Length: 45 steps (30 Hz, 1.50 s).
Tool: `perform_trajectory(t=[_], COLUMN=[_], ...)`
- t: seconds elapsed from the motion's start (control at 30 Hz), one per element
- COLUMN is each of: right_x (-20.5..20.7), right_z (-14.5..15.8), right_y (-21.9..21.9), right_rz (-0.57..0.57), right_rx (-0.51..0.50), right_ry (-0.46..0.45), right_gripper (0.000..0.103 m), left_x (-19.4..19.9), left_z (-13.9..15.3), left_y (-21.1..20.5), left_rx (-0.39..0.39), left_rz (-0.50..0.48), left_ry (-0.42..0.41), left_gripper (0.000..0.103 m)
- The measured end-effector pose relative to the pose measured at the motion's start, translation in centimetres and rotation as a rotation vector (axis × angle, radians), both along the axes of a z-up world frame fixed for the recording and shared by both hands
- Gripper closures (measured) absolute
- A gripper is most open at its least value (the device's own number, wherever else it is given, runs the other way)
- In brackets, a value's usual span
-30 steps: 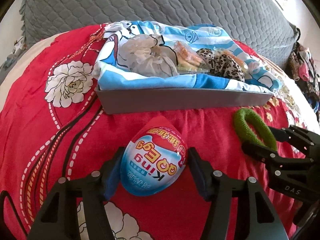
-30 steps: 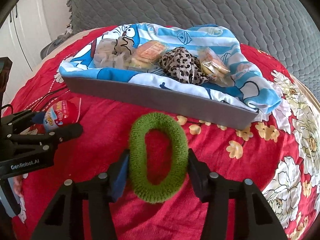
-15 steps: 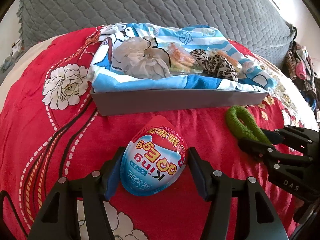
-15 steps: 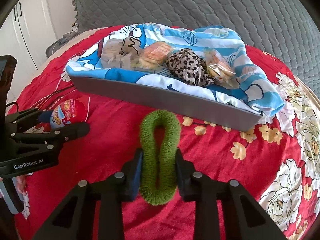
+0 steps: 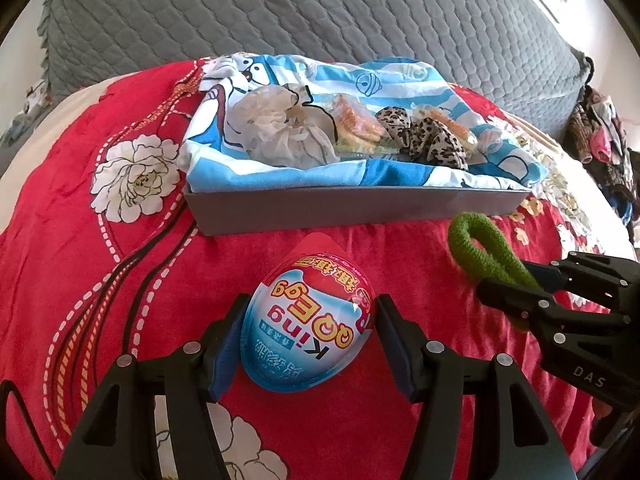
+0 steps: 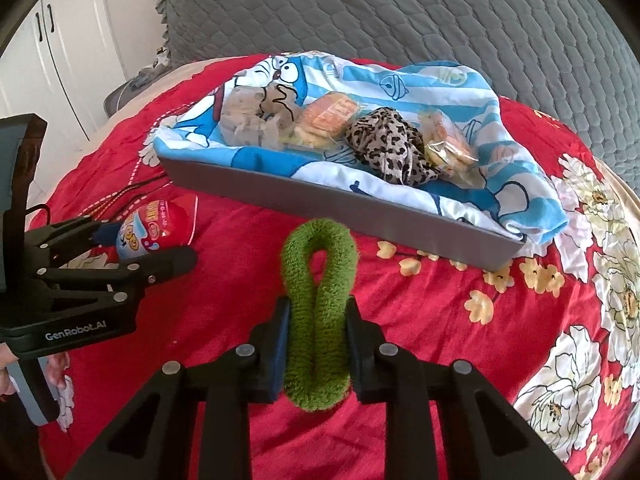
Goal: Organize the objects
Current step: 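Lift the toy egg and green ring and carry both toward the tray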
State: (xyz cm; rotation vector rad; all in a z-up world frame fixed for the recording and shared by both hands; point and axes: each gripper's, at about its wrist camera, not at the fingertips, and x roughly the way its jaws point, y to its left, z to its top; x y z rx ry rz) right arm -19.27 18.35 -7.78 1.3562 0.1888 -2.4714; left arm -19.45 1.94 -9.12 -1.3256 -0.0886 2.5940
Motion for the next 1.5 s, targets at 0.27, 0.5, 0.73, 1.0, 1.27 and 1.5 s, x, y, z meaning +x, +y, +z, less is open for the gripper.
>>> perform_trajectory(t=[0.27,0.5,0.73,1.0,1.27,1.5], right_x=[0.5,1.2,2.5,4.7,7.0,8.3], right_z=[1.0,2.5,4.5,6.6,9.3,11.7], right_y=[-0.2,0.0,0.2,0.8,1.7,2.1], right_rz=[0.003,-0.002,0.0,-0.006,-0.017,-0.016], right_rx=[-0.007,-0.02,-0.038,-0.054,-0.08,-0.116], right_ry=[0.008,0.025,0.058,0.091,0.137,0.19], right_gripper=[0.078,0.078,0.078,0.078,0.078,0.078], left_x=[0.9,1.9,3.4,5.1,6.8,8.3], left_z=[0.9,2.0,3.5,5.6,8.2,10.5], left_y=[0.1,0.2,0.9,2.1,2.6,2.9], left_rx=[-0.005,0.008,0.013,0.022,0.025,0.014], left_rz=[0.012,0.021,0.014,0.003,0.007,0.013], left_ry=[0.011,0.02,0.04,0.07,0.114,0.156], left_gripper=[0.039,0.039,0.039,0.039,0.039,0.039])
